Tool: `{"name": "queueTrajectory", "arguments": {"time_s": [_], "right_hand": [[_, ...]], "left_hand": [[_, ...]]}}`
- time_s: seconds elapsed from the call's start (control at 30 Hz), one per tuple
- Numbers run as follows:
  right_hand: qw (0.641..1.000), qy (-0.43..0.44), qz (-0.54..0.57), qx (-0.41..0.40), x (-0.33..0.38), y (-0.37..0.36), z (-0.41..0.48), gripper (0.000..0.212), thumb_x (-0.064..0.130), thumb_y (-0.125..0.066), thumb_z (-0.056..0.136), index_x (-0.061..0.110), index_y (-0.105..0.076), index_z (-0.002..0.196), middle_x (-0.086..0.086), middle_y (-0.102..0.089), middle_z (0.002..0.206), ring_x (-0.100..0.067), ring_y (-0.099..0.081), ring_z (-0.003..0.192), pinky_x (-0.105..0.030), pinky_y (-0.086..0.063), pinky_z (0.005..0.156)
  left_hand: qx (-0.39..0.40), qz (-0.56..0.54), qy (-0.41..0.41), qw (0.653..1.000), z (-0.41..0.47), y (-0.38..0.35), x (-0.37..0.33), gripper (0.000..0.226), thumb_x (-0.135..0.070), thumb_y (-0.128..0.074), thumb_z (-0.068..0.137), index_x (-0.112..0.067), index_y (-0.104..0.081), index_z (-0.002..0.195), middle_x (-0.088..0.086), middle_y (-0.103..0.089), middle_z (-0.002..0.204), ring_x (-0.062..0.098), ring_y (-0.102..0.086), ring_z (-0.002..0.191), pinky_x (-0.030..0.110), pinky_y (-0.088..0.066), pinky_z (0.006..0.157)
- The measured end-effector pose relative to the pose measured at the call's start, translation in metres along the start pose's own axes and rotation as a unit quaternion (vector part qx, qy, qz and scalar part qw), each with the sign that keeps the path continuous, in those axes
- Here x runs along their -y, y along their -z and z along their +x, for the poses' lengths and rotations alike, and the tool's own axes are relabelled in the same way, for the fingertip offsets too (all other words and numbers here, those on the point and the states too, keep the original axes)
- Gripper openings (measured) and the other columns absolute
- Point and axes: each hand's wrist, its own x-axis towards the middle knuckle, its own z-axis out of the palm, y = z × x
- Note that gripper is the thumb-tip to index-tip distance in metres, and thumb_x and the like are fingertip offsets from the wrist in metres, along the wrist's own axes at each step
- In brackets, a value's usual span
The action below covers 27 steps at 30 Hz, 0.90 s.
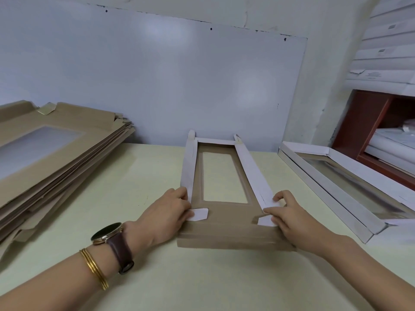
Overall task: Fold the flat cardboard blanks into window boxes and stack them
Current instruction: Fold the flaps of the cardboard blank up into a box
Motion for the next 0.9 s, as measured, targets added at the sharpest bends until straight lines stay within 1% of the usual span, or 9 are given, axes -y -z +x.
{"name": "queueTrajectory", "arguments": {"time_s": [0.13,0.27,0.37,0.43,0.53,0.6,0.7,0.8,0.9], "right_hand": [[0.999,0.044,-0.019,-0.016,-0.004,-0.006,-0.001,0.031,0.002,-0.038,0.094,0.018,-0.060,0.109,0.011,-0.035,0.101,-0.016,-0.042,0.083,-0.017,-0.038,0.066],[0.998,0.058,-0.005,-0.007,-0.003,-0.005,0.001,0.039,0.010,-0.033,0.099,0.037,-0.051,0.121,0.013,-0.053,0.098,-0.014,-0.041,0.091,-0.027,-0.041,0.079],[0.998,0.050,0.027,-0.033,-0.001,-0.001,0.000,0.028,0.014,-0.040,0.098,0.039,-0.034,0.106,0.016,-0.047,0.084,-0.005,-0.041,0.088,-0.026,-0.042,0.071],[0.997,0.057,0.021,-0.040,-0.001,0.000,0.000,0.028,0.013,-0.043,0.096,0.038,-0.030,0.093,0.013,-0.047,0.079,-0.007,-0.042,0.084,-0.029,-0.042,0.069],[0.996,0.073,0.014,-0.039,-0.003,0.001,-0.002,0.025,0.013,-0.042,0.095,0.033,-0.034,0.083,0.009,-0.047,0.074,-0.010,-0.040,0.079,-0.027,-0.039,0.065],[0.996,0.082,0.008,-0.037,-0.006,0.002,-0.003,0.023,0.013,-0.044,0.094,0.031,-0.037,0.082,0.009,-0.049,0.074,-0.010,-0.040,0.079,-0.027,-0.041,0.067],[0.996,0.083,0.007,-0.023,-0.010,0.005,-0.005,0.021,0.013,-0.043,0.093,0.032,-0.041,0.086,0.010,-0.051,0.078,-0.009,-0.044,0.082,-0.027,-0.043,0.071],[0.997,0.039,0.032,0.058,-0.010,0.014,-0.007,0.041,0.007,-0.042,0.080,0.043,-0.041,0.098,0.009,-0.048,0.089,-0.003,-0.043,0.092,-0.022,-0.042,0.076],[0.988,0.006,0.050,0.148,-0.010,0.026,-0.010,0.056,0.019,-0.050,0.061,0.052,-0.035,0.105,0.011,-0.044,0.103,-0.001,-0.043,0.099,-0.016,-0.042,0.076]], "left_hand": [[-0.006,-0.002,-0.028,1.000,-0.001,-0.003,0.004,0.029,-0.036,-0.038,0.102,-0.024,-0.059,0.087,-0.010,-0.035,0.087,0.016,-0.037,0.086,0.026,-0.036,0.074],[-0.016,-0.013,-0.041,0.999,0.000,-0.005,0.006,0.027,-0.034,-0.039,0.102,-0.025,-0.064,0.100,-0.011,-0.038,0.085,0.014,-0.035,0.084,0.027,-0.037,0.076],[-0.041,-0.070,-0.035,0.996,0.001,-0.007,0.004,0.018,-0.025,-0.045,0.099,-0.035,-0.056,0.111,-0.015,-0.050,0.089,0.013,-0.038,0.088,0.028,-0.041,0.078],[-0.063,-0.116,-0.011,0.991,0.001,-0.008,0.002,0.021,-0.021,-0.048,0.096,-0.039,-0.042,0.102,-0.017,-0.051,0.086,0.008,-0.039,0.089,0.025,-0.041,0.074],[-0.077,-0.113,-0.015,0.991,0.000,-0.009,0.000,0.024,-0.017,-0.049,0.093,-0.031,-0.033,0.081,-0.010,-0.049,0.076,0.009,-0.039,0.085,0.024,-0.040,0.067],[-0.080,-0.101,-0.023,0.991,-0.002,-0.008,0.000,0.023,-0.018,-0.048,0.093,-0.027,-0.036,0.076,-0.008,-0.051,0.073,0.012,-0.041,0.083,0.026,-0.041,0.067],[-0.065,-0.100,-0.021,0.993,-0.001,-0.004,0.002,0.020,-0.021,-0.053,0.092,-0.029,-0.043,0.076,-0.010,-0.054,0.075,0.007,-0.043,0.086,0.027,-0.043,0.071],[-0.014,-0.111,-0.015,0.994,0.000,0.006,0.004,0.017,-0.020,-0.061,0.084,-0.034,-0.052,0.087,-0.012,-0.054,0.085,0.002,-0.045,0.091,0.026,-0.045,0.078],[0.070,-0.111,-0.016,0.991,0.000,0.020,0.006,0.039,-0.012,-0.064,0.072,-0.034,-0.053,0.103,-0.016,-0.047,0.095,-0.002,-0.044,0.093,0.018,-0.044,0.080]]}}
